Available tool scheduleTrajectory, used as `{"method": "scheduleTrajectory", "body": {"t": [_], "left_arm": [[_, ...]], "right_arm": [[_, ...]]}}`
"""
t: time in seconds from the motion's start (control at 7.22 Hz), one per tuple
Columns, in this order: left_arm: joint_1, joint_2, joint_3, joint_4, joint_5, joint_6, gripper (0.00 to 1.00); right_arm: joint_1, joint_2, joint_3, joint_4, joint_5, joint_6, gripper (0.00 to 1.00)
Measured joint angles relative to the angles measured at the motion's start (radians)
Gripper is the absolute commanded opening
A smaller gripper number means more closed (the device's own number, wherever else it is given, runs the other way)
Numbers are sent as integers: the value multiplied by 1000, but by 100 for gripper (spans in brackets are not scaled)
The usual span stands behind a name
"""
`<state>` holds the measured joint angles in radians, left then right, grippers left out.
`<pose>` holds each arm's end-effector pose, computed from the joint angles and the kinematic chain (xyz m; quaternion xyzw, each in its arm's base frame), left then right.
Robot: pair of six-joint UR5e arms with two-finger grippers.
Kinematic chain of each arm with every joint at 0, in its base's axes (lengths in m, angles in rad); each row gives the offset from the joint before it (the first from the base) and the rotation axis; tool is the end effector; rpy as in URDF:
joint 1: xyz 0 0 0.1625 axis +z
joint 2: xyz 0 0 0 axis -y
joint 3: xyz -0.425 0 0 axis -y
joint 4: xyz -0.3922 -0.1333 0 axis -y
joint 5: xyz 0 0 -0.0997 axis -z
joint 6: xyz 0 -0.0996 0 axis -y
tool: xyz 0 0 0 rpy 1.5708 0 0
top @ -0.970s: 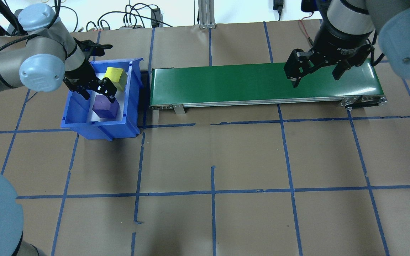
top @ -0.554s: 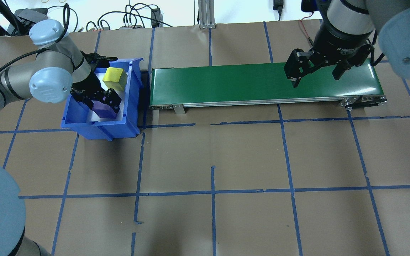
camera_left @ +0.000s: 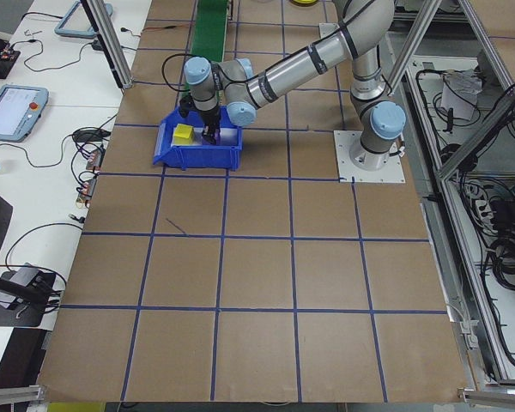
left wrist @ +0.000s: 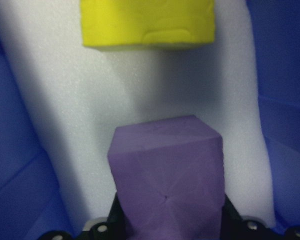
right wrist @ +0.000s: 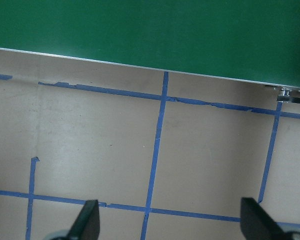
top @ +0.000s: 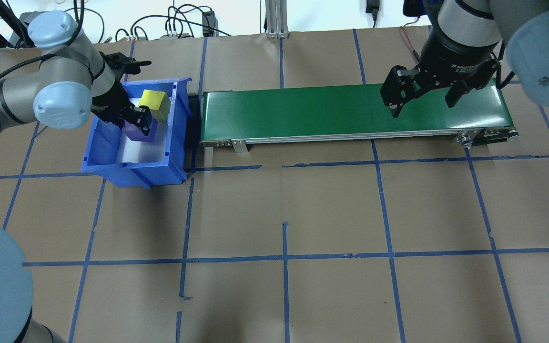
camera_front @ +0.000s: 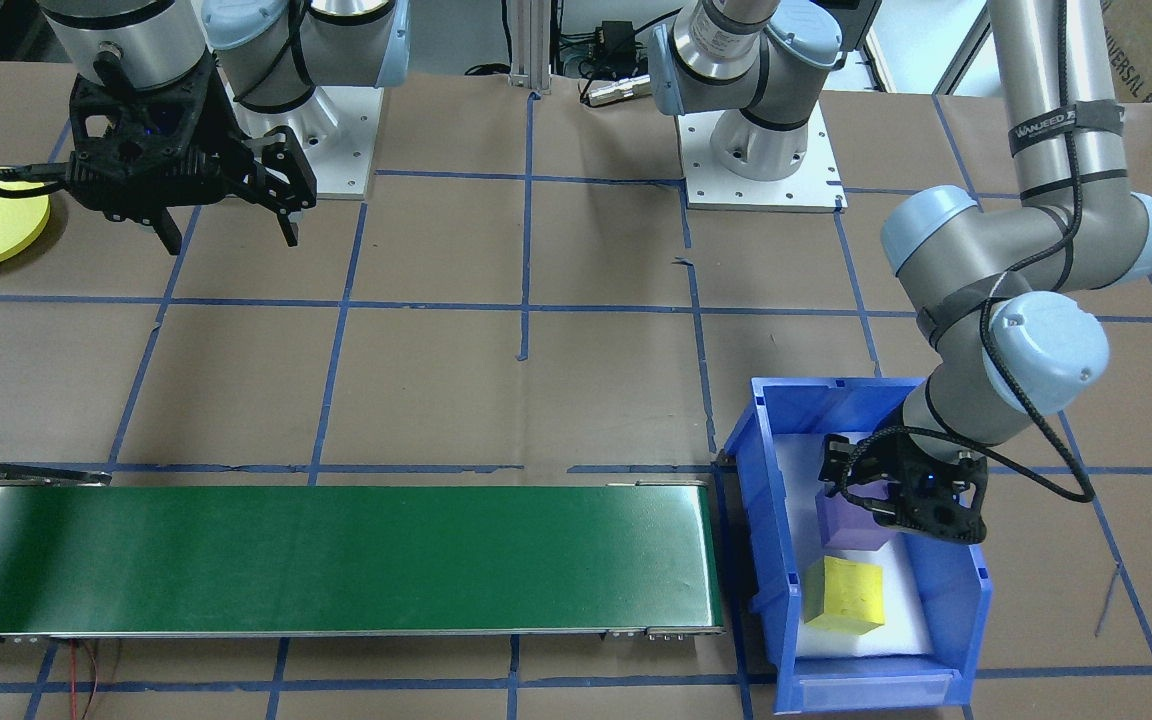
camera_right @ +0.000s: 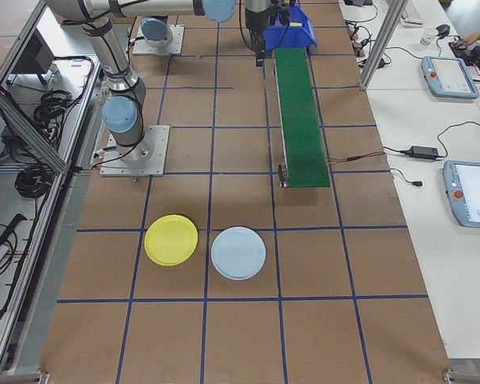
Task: Move block left to right into plate
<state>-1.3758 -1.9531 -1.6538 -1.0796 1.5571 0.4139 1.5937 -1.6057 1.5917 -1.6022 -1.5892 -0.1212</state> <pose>-0.0137 -0.6258 0.2839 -0.1093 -0.9939 0.0144 0.0027 0.1425 -0.4783 0.4978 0.0718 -0.9971 0.0222 0.0103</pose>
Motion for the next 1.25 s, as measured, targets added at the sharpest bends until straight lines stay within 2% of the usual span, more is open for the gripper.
{"method": "scheduleTrajectory", "body": {"t": [0.28, 0.55, 0.83, 1.11, 1.25], "left_arm": [[-24, 109, 42, -8, -33, -74, 23], [-122, 178, 59, -39, -53, -269, 23], [-219, 146, 73, -37, -59, -444, 23], [-299, 46, 75, 22, -64, -553, 26], [-321, -8, 75, 70, -66, -578, 98]], "right_arm": [[0, 1, 0, -1, 0, 0, 100], [0, 2, 1, -1, 0, -1, 100], [0, 2, 1, 0, 0, -1, 100], [-1, 3, 0, 0, -1, -1, 100], [-1, 4, 0, 0, -4, -1, 100]]}}
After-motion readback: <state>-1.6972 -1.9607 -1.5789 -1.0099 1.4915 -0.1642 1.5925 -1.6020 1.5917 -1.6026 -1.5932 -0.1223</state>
